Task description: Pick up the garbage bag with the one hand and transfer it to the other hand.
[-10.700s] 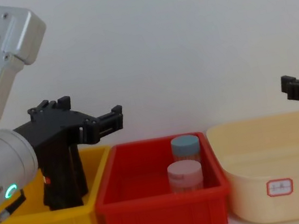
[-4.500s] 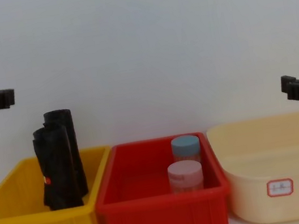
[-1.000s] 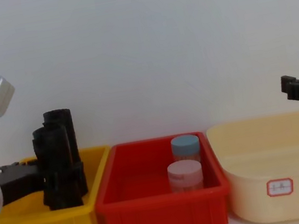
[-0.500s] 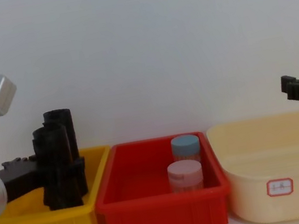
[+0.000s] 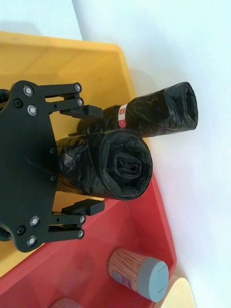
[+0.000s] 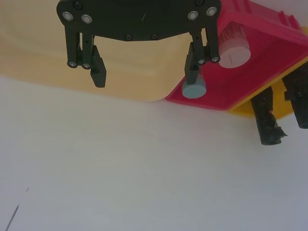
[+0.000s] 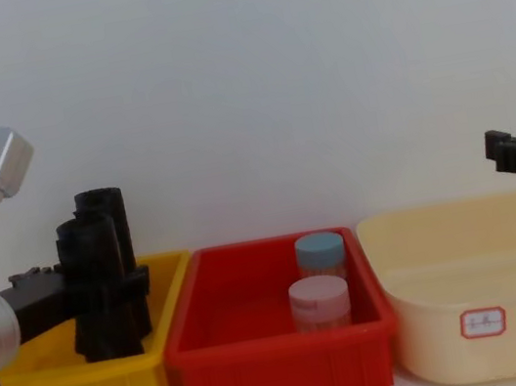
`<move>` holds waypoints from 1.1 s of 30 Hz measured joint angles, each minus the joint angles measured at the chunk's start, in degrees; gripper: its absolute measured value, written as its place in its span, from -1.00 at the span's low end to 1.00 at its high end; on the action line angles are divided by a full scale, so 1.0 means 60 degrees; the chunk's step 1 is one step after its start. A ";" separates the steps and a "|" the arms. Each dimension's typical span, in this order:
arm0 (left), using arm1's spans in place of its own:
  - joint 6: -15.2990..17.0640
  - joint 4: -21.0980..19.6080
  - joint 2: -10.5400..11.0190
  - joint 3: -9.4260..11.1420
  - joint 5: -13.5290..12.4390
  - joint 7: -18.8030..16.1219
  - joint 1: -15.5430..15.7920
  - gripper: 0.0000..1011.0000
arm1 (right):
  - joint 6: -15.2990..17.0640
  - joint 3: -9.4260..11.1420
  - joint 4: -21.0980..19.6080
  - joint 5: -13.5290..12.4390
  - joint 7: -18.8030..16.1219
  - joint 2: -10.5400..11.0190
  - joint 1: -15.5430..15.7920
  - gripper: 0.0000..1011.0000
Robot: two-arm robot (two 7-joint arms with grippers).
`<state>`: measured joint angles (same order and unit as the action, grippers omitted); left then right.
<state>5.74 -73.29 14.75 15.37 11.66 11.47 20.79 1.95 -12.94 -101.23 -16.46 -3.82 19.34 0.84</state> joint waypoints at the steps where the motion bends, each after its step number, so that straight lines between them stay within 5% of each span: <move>1: -0.0013 0.0020 -0.0012 -0.0001 -0.0006 0.0001 0.0009 0.97 | 0.0000 0.0000 0.0000 0.0000 0.0000 0.0000 0.0000 0.98; 8: -0.0053 0.0089 -0.0046 -0.0009 -0.0026 0.0008 0.0051 0.71 | 0.0000 0.0000 0.0000 0.0000 0.0000 0.0000 0.0000 0.98; 20: -0.0089 0.0148 -0.0078 -0.0016 -0.0044 0.0017 0.0084 -0.02 | 0.0000 0.0000 0.0000 0.0000 0.0000 0.0000 0.0000 0.98; 33: -0.0100 0.0169 -0.0087 -0.0015 -0.0054 0.0016 0.0093 -0.19 | 0.0579 -0.0107 0.0236 -0.0117 -0.0237 -0.0098 -0.0461 0.98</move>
<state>5.14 -72.27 14.22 15.28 11.33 11.56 21.34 5.43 -13.58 -99.81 -17.16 -5.25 18.75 -1.92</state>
